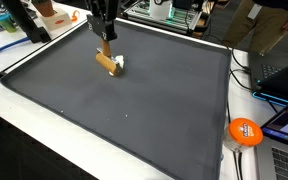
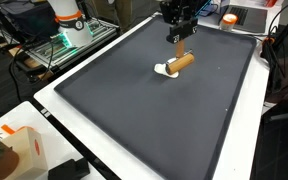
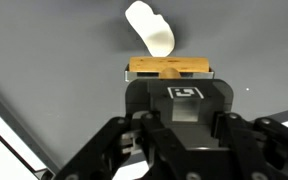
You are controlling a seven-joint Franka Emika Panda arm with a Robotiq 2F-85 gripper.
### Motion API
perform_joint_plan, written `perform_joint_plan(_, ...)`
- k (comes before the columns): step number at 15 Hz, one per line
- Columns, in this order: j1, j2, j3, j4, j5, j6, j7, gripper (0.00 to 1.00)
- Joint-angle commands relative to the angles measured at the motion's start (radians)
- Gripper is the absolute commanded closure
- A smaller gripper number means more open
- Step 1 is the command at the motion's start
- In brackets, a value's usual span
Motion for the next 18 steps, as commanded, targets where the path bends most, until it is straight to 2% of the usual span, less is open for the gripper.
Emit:
perform_joint_plan(1, -0.003, -0.116, 0.012, -0.100, 0.001, -0.029, -0.025, 0.78)
perform_joint_plan(4, -0.010, -0.094, 0.011, -0.119, -0.082, 0.002, 0.073, 0.78)
perform_joint_plan(5, -0.015, -0.076, 0.010, -0.119, -0.056, 0.025, 0.045, 0.78)
perform_joint_plan(6, -0.012, -0.083, 0.015, -0.097, -0.044, -0.014, 0.031, 0.53)
perform_joint_plan(7, -0.013, -0.074, 0.013, -0.102, -0.044, -0.004, 0.031, 0.53)
perform_joint_plan(8, -0.014, -0.067, 0.011, -0.105, -0.044, 0.004, 0.031, 0.78)
perform_joint_plan(12, -0.013, -0.040, 0.016, -0.105, 0.000, -0.023, -0.022, 0.78)
perform_joint_plan(16, -0.013, -0.010, 0.013, -0.111, -0.007, -0.004, -0.020, 0.78)
perform_joint_plan(18, -0.013, -0.005, 0.013, -0.112, -0.001, -0.031, -0.022, 0.78)
